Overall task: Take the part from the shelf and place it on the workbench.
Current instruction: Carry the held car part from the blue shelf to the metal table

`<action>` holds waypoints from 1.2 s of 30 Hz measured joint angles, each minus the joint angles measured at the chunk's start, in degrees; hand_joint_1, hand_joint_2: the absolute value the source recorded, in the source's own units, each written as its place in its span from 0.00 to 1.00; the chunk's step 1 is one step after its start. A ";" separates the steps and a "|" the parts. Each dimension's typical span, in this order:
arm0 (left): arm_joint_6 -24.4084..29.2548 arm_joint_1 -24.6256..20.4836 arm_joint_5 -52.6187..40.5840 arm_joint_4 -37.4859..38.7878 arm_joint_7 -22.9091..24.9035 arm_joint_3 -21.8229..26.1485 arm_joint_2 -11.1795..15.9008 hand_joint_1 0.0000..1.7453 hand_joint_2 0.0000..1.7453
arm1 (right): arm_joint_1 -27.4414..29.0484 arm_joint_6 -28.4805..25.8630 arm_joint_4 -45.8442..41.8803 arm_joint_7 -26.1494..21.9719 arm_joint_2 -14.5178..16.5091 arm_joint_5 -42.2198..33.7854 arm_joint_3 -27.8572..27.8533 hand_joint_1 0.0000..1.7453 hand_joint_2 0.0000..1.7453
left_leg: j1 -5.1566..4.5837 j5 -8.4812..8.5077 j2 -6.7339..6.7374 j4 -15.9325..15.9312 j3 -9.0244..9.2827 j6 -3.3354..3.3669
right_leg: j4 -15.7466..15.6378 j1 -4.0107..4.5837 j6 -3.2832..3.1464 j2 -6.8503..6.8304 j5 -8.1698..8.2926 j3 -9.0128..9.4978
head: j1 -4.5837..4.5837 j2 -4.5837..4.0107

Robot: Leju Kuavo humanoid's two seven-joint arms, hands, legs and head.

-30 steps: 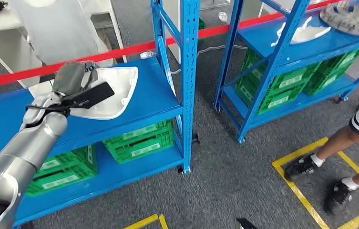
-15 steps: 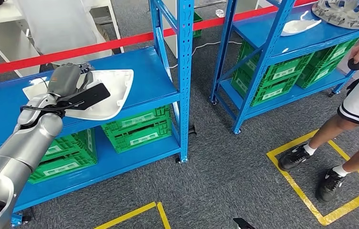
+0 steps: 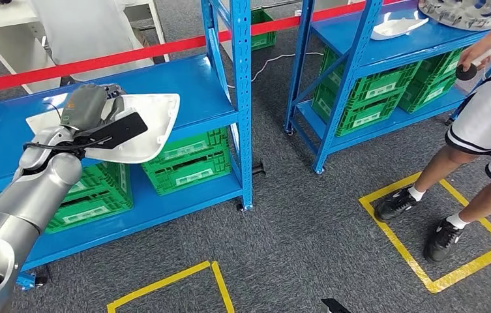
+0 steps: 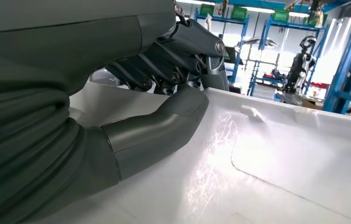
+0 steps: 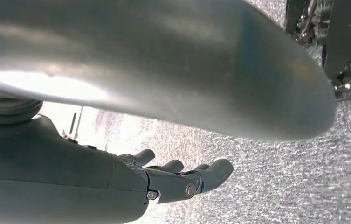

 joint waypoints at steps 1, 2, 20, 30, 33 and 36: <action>0.01 -0.08 -0.01 -0.04 -0.03 0.01 0.05 1.00 1.00 | 0.01 -0.01 0.00 -0.03 0.03 0.02 -0.01 0.00 0.00 | -0.21 0.22 0.01 -0.76 0.11 0.28 | -0.30 -0.14 0.42 -0.01 0.62 -0.05 | 0.01 0.00; 0.01 -0.12 -0.02 -0.01 -0.04 0.01 0.10 1.00 1.00 | 0.03 -0.02 0.00 -0.08 0.04 0.02 -0.03 0.00 0.00 | -0.26 0.88 0.08 -0.98 -0.17 0.69 | -0.61 -0.25 0.81 0.03 1.08 -0.16 | -0.04 0.00; 0.74 0.19 0.02 0.17 -0.46 0.58 1.70 1.00 1.00 | -0.04 -0.17 -0.02 -0.17 -0.18 1.05 -0.09 0.00 0.00 | 0.67 6.08 0.37 3.50 -12.16 -1.19 | 0.00 -0.02 -1.25 -0.08 -6.73 6.75 | -0.16 0.00; 1.29 0.57 0.09 -0.25 -0.67 1.09 2.38 1.00 1.00 | 0.01 -0.08 -0.02 -0.16 -0.15 1.03 -0.27 0.00 0.00 | 0.07 0.46 0.14 1.13 -0.53 0.18 | -0.06 0.40 -0.57 -0.15 -0.45 0.30 | -0.27 0.00; 1.44 0.51 0.09 -0.37 -0.66 1.22 2.46 1.00 1.00 | 0.14 -0.03 -0.02 -0.21 -0.08 1.02 -0.32 0.00 0.00 | -0.32 1.23 0.30 -1.39 -0.32 1.17 | -0.77 -0.01 0.60 -0.08 0.96 -0.02 | -0.44 0.00; 1.44 0.48 0.08 -0.37 -0.64 1.25 2.38 1.00 1.00 | 0.27 0.01 -0.02 -0.12 0.05 0.82 -0.34 0.00 0.00 | 0.04 3.79 0.60 -2.22 -1.89 2.19 | 4.08 -0.20 1.45 0.15 -4.79 -2.00 | -0.25 0.00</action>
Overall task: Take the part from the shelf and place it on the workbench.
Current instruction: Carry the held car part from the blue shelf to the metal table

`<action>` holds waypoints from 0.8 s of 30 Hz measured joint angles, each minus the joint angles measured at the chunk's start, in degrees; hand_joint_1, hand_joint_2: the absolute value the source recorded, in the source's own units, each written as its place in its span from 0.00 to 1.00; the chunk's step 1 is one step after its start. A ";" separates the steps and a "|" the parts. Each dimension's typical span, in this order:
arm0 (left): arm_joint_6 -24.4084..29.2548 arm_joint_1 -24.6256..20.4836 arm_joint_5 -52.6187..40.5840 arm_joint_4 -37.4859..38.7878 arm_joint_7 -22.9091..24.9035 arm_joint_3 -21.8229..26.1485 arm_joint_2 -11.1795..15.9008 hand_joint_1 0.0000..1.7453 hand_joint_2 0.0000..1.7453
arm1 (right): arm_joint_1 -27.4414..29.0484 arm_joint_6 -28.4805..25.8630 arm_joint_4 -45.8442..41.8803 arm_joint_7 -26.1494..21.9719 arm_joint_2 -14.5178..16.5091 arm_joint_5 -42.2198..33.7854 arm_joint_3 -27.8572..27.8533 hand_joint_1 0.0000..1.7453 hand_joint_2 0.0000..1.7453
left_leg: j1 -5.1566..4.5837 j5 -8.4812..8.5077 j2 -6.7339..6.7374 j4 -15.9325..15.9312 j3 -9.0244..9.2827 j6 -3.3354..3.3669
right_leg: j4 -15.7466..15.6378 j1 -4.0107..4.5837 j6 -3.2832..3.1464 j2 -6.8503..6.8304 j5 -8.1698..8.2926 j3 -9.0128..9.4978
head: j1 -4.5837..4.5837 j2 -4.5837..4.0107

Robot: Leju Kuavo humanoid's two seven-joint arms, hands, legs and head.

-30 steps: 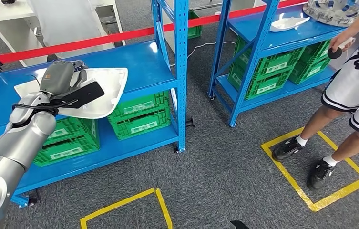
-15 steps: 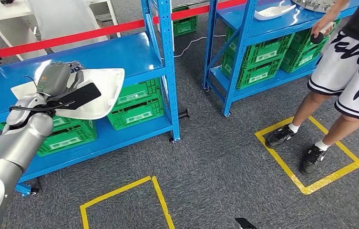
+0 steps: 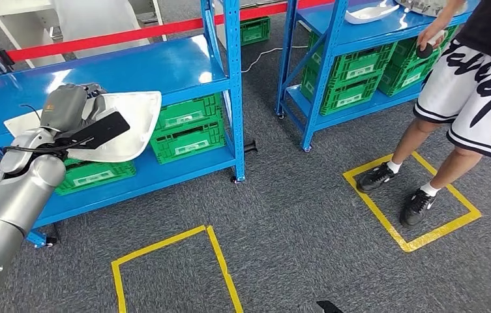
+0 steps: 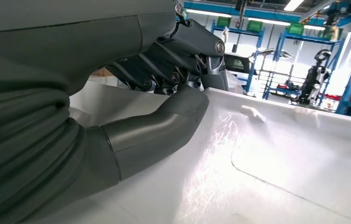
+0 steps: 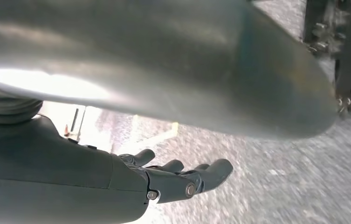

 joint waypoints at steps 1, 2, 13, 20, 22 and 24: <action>-0.03 0.02 -0.05 0.01 0.02 0.01 -0.02 1.00 1.00 | -0.02 0.00 0.00 0.08 0.04 -0.16 -0.01 0.00 0.00 | 0.02 0.78 -0.01 0.00 -0.98 0.18 | 3.61 -0.03 0.25 0.01 -2.97 -0.99 | 0.08 0.00; -0.11 0.05 -0.15 0.01 0.04 0.02 -0.02 1.00 1.00 | -0.06 0.00 0.00 0.13 0.07 -0.33 -0.04 0.00 0.00 | 0.05 1.51 -0.01 0.11 -1.99 0.22 | 7.28 -0.09 0.46 0.00 -4.99 -1.77 | 0.10 0.00; -1.01 -0.91 -1.35 -0.01 0.65 0.20 0.89 1.00 1.00 | -0.27 0.08 -0.02 -0.11 0.45 -0.93 -1.08 0.00 0.00 | 0.57 5.74 -0.09 3.01 -9.40 -2.81 | -4.06 0.08 -1.62 0.04 -2.43 9.23 | 0.52 0.00; -1.05 -1.07 -1.54 0.16 1.00 0.26 1.49 1.00 1.00 | -0.40 0.10 -0.03 -0.10 0.57 -1.37 -1.79 0.00 0.00 | 0.98 -3.67 -0.25 18.21 -10.68 -3.88 | -4.18 -0.01 -2.27 -0.25 2.21 4.02 | 0.53 0.00; -0.96 -1.14 -1.55 0.02 1.15 0.37 1.54 1.00 1.00 | -0.39 0.10 -0.03 -0.09 0.57 -1.57 -2.23 0.00 0.00 | 0.98 -1.93 -0.30 12.08 -5.21 -3.55 | -4.15 0.01 -1.88 -0.26 3.41 2.66 | 0.54 0.00; -0.90 -1.24 -1.56 -0.34 1.27 0.64 1.61 1.00 1.00 | -0.36 0.11 -0.04 -0.09 0.57 -1.62 -2.55 0.00 0.00 | 0.72 -2.76 -0.47 4.72 -0.14 -3.03 | -4.27 0.05 -1.30 -0.24 4.54 1.88 | 0.67 0.00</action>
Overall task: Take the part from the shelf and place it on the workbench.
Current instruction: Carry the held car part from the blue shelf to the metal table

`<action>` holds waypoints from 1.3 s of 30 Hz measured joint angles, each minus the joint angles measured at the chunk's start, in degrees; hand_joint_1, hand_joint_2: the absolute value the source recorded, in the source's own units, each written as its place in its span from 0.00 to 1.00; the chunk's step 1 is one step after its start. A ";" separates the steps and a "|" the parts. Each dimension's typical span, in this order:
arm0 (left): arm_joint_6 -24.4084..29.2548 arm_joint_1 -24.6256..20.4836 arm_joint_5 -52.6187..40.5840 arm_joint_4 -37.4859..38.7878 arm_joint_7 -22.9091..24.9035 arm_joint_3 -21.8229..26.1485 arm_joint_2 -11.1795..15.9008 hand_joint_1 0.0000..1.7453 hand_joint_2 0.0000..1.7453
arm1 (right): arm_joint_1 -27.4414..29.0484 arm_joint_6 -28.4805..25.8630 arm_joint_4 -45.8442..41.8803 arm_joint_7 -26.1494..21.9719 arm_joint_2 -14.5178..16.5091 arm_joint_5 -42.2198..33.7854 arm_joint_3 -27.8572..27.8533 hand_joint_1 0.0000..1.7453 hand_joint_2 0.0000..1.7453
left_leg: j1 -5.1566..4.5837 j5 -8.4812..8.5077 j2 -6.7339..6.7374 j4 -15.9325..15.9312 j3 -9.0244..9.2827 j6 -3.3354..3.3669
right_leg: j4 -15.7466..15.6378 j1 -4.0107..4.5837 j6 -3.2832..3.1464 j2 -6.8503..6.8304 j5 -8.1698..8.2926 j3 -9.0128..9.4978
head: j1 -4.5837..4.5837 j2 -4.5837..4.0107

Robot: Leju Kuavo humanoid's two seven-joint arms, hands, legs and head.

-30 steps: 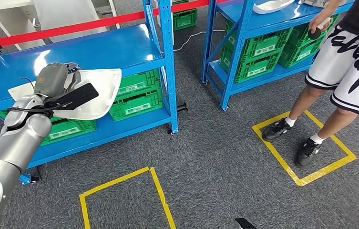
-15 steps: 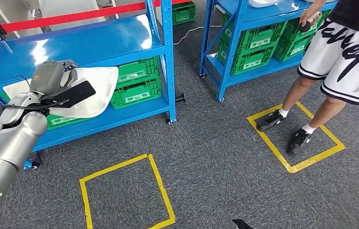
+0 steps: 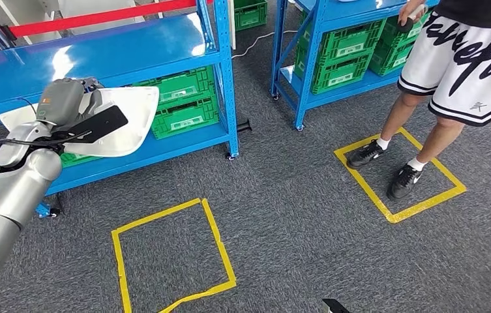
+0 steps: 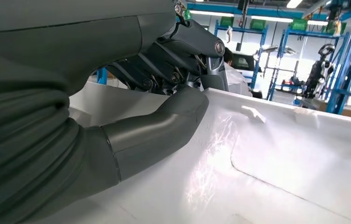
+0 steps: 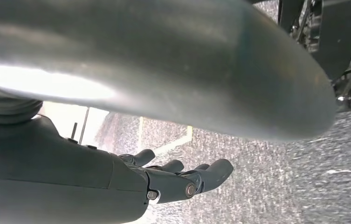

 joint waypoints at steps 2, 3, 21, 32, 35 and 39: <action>0.05 0.03 -0.02 -0.17 0.04 0.24 0.16 1.00 1.00 | 0.11 0.01 0.00 -0.12 0.02 -0.02 -0.17 0.00 0.00 | -0.44 -0.47 -0.09 -2.95 1.15 0.71 | -0.58 -0.12 0.76 0.05 1.37 -0.43 | 0.14 0.00; 0.06 0.09 -0.03 -0.14 0.04 0.28 0.24 1.00 1.00 | 0.19 0.01 0.01 -0.19 0.04 -0.02 -0.25 0.00 0.00 | -0.45 0.10 0.01 -3.14 0.74 1.18 | -0.87 -0.22 1.15 0.09 1.81 -0.68 | 0.17 0.00; 0.14 0.36 -0.20 -0.01 0.05 0.53 1.06 1.00 1.00 | -0.01 0.01 -0.08 0.04 0.07 0.05 -0.38 0.00 0.00 | -0.61 4.06 0.07 0.27 -8.64 0.87 | -2.04 0.62 -1.10 -0.21 -4.46 6.73 | 1.25 0.00; 0.13 1.13 -1.57 -0.95 0.86 0.56 0.18 1.00 1.00 | -0.14 0.67 -0.18 -0.08 0.07 0.42 -0.39 0.00 0.00 | 0.69 -1.89 -0.40 -2.90 2.95 -0.19 | -1.53 -0.01 1.22 -0.36 2.28 -0.44 | 1.19 0.00; 0.07 1.28 -1.89 -0.82 1.15 0.56 -0.66 1.00 1.00 | 0.12 0.62 -0.17 -0.29 0.26 0.31 -0.51 0.00 0.00 | 0.24 -0.41 -0.22 -3.29 1.44 1.70 | -1.45 -0.56 2.24 -0.24 2.50 -1.42 | 1.17 0.00; -0.03 1.19 -2.30 -0.65 1.23 0.56 -1.50 1.00 1.00 | 0.19 0.62 -0.17 0.51 0.56 0.36 -0.82 0.00 0.00 | 0.00 2.66 0.04 -3.24 -1.98 3.16 | 10.87 -0.54 2.53 -0.14 -8.38 -4.92 | 1.24 0.00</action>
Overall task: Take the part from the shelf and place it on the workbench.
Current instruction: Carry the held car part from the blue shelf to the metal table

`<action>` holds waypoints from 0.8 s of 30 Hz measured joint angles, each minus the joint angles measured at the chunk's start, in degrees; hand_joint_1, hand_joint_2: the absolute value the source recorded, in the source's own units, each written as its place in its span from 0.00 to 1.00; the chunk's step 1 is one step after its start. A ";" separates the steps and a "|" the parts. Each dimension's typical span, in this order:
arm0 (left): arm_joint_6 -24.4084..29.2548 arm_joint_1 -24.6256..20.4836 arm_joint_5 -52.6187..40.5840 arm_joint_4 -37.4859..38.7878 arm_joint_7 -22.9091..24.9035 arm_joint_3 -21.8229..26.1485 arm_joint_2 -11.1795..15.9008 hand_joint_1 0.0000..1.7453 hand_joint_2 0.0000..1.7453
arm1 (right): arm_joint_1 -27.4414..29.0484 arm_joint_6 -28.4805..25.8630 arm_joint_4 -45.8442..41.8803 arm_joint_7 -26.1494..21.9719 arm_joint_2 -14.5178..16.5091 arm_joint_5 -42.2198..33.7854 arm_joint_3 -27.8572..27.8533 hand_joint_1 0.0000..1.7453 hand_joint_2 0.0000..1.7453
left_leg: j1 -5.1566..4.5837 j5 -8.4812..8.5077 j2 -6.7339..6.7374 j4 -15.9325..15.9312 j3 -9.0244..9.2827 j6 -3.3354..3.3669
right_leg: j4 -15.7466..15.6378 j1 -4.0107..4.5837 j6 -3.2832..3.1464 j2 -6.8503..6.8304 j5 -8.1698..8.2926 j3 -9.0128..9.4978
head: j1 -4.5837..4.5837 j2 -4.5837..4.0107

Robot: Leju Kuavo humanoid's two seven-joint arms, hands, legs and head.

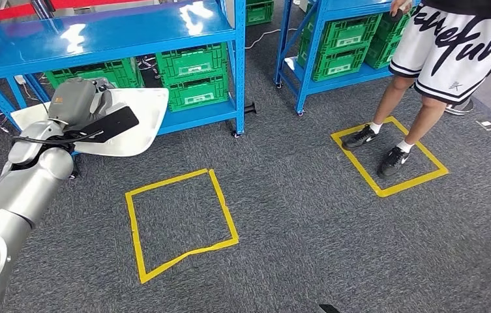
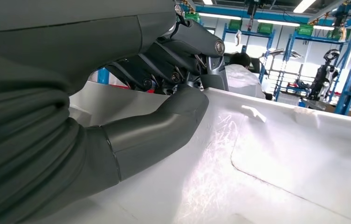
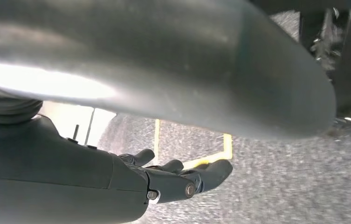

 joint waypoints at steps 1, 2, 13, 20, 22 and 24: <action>0.00 0.01 -0.05 0.10 -0.01 0.00 -0.13 1.00 1.00 | -0.09 -0.02 -0.01 0.12 0.01 0.06 -0.07 0.00 0.00 | -0.15 0.73 -0.01 0.06 -0.97 0.09 | 3.28 0.14 -0.11 0.04 -1.16 -0.27 | 0.02 0.00; 0.00 0.02 -0.09 0.23 -0.02 0.00 -0.21 1.00 1.00 | -0.16 -0.03 -0.01 0.12 0.00 0.13 -0.17 0.00 0.00 | -0.28 1.42 -0.01 0.17 -1.92 0.10 | 5.03 0.32 -0.31 0.09 -0.98 0.20 | 0.03 0.00; -0.31 -0.80 0.07 1.18 -1.28 0.81 1.72 1.00 1.00 | -0.43 0.26 -0.08 -0.11 0.06 1.05 -0.49 0.00 0.00 | -0.46 1.90 -0.08 3.77 -7.82 -2.63 | -12.31 1.27 -3.70 -0.17 2.88 12.61 | -0.08 0.00; -0.33 -0.52 0.15 1.73 -1.47 1.04 2.30 1.00 1.00 | -0.50 0.31 -0.08 -0.10 0.05 1.12 -0.55 0.00 0.00 | 0.01 -1.87 -0.12 13.96 -4.30 -3.22 | -12.12 1.32 -3.63 -0.39 8.51 5.66 | -0.16 0.00; -0.33 -0.73 0.15 1.51 -1.50 1.18 2.19 1.00 1.00 | -0.56 0.35 -0.09 0.01 0.04 1.02 -0.56 0.00 0.00 | -0.20 -3.41 -0.13 5.35 2.92 -2.72 | -11.91 1.45 -3.13 -0.37 9.81 4.34 | -0.15 0.00; -0.33 -0.91 0.20 1.24 -1.74 1.39 2.01 1.00 1.00 | -0.60 0.39 -0.10 -0.04 0.04 0.84 -0.58 0.00 0.00 | -0.62 -5.46 -0.13 -0.41 6.57 -2.10 | -12.04 1.35 -2.42 -0.38 11.09 3.70 | -0.12 0.00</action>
